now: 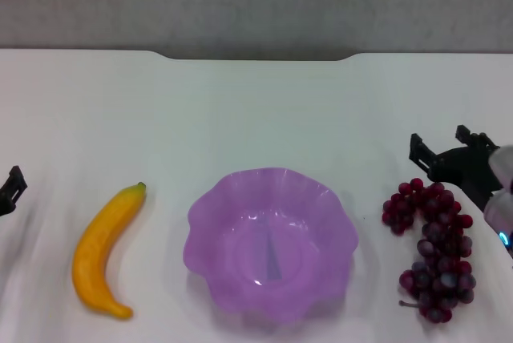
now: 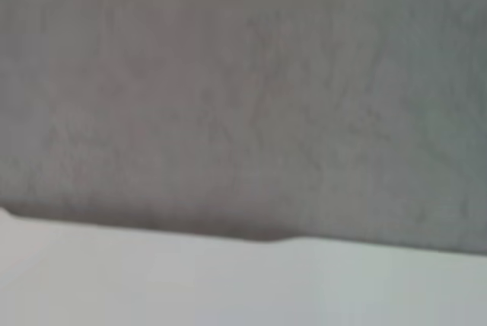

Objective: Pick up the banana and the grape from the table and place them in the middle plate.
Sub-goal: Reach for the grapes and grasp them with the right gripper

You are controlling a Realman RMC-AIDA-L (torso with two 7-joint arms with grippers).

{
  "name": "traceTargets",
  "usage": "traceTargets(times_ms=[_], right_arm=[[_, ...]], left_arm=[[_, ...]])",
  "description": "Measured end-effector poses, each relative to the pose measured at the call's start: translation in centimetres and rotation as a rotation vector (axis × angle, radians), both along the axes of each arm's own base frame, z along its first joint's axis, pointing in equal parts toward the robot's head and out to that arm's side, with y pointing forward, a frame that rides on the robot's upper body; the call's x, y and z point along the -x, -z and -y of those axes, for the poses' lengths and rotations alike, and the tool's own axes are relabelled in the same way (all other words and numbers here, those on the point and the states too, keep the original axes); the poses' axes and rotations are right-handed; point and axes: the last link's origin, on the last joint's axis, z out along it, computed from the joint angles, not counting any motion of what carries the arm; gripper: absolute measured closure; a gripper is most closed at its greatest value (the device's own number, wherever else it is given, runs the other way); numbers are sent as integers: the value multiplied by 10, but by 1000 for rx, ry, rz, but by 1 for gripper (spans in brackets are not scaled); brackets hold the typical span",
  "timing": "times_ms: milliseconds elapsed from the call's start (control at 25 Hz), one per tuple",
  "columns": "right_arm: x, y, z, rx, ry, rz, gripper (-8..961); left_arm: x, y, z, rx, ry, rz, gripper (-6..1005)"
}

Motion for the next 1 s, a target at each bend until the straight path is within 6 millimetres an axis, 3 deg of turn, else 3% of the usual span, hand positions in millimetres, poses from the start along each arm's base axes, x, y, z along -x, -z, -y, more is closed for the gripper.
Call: traceTargets(times_ms=[160,200,400,720,1000], right_arm=[[17,-12,0,55,43,32,164],[26,-24,4,73,51,16,166],[37,-44,8,176,76,-64,173],[28,-66,-5,441,277,-199,186],[19,-62,-16,515,454,-84,196]], left_arm=[[2,0,2,-1,-5,0,256],[2,0,2,-1,-6,0,256],[1,0,1,-2,-3,0,256],[0,0,0,-1,-2,0,257],[-2,0,-3,0,5,0,257]])
